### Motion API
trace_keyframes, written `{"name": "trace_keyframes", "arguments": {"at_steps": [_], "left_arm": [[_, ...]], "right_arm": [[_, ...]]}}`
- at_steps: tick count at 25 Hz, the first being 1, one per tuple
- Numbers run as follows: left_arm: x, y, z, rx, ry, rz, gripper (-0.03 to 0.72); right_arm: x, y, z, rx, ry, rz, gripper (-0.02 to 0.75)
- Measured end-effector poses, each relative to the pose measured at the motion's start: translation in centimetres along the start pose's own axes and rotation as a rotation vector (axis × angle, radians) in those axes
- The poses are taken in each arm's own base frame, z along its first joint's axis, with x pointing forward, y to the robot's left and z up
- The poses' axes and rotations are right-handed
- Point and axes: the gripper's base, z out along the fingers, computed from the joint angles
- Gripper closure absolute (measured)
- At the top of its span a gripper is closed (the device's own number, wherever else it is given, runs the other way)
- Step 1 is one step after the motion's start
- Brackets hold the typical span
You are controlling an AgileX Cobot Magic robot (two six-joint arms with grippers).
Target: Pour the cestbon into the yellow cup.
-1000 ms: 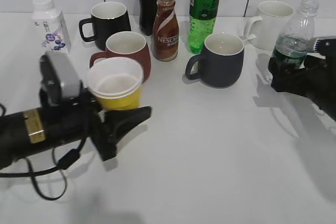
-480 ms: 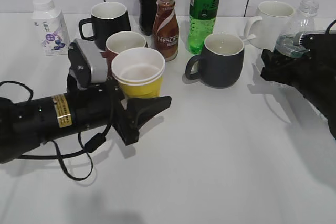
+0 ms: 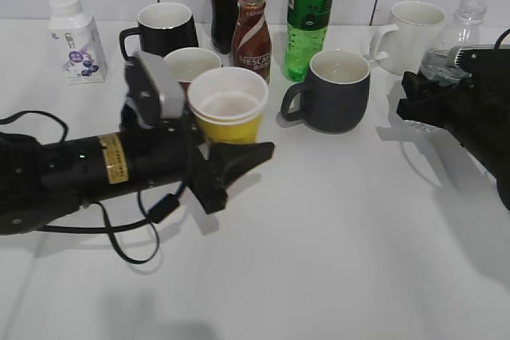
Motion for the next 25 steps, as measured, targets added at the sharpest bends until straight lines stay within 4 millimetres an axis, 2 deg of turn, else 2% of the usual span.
{"name": "trace_keyframes", "arguments": {"at_steps": [4, 10, 14, 18, 25], "left_arm": [[-0.4, -1.0, 0.9, 0.035, 0.010, 0.020, 0.251], [-0.3, -1.1, 1.1, 0.037, 0.021, 0.023, 0.251], [-0.3, -1.1, 1.1, 0.038, 0.024, 0.023, 0.251], [-0.3, -1.6, 1.3, 0.053, 0.027, 0.027, 0.251], [-0.1, -1.9, 1.4, 0.061, 0.057, 0.031, 0.251]], "right_arm": [[0.1, 0.0, -1.2, -0.006, 0.008, -0.004, 0.276], [-0.5, 1.0, -4.8, -0.114, 0.055, -0.095, 0.276], [-2.5, 2.3, -6.0, -0.262, -0.013, -0.184, 0.276], [-4.3, 3.1, -6.4, -0.315, -0.095, -0.272, 0.276], [-6.3, 4.9, -4.8, -0.469, -0.176, -0.431, 0.276]]}}
